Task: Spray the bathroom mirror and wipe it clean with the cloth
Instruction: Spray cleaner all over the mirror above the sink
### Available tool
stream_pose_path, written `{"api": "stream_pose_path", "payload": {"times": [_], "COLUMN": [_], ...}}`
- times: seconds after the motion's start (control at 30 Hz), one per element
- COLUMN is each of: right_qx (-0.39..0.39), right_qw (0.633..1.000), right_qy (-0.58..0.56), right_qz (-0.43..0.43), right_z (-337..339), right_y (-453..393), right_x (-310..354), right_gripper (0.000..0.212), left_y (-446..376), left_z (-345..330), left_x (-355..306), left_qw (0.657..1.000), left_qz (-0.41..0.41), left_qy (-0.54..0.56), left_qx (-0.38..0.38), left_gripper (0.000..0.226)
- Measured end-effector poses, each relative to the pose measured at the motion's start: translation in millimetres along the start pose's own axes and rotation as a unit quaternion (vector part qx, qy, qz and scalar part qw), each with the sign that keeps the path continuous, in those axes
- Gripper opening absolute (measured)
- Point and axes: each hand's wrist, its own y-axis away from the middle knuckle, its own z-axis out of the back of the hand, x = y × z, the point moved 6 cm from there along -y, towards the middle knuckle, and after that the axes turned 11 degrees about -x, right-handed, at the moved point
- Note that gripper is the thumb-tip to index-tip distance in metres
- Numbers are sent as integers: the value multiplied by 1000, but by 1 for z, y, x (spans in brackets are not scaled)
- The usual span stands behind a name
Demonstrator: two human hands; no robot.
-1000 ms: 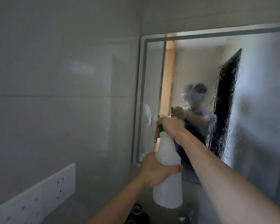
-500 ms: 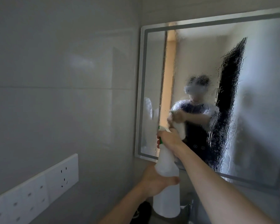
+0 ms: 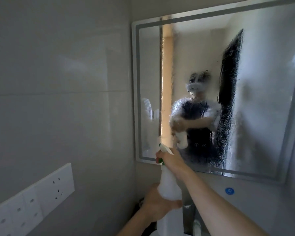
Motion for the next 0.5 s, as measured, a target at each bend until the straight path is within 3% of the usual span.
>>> {"api": "stream_pose_path", "payload": {"times": [0.23,0.4,0.5], "right_qx": [-95,-180,-243], "right_qw": [995,983,967], "right_qy": [-8,-22,-64], "right_qz": [-7,-22,-46], "right_z": [61,124,164], "right_y": [8,18,30], "right_x": [-22,-40,-57], "right_gripper": [23,21,32], "left_y": [7,17,26], "left_z": [-44,-87,-117], "left_x": [-10,-31,-43], "left_qw": [997,989,984], "left_qz": [-2,-52,-77], "left_qy": [6,4,-17], "left_qx": [77,142,160], "left_gripper": [75,71,70]}}
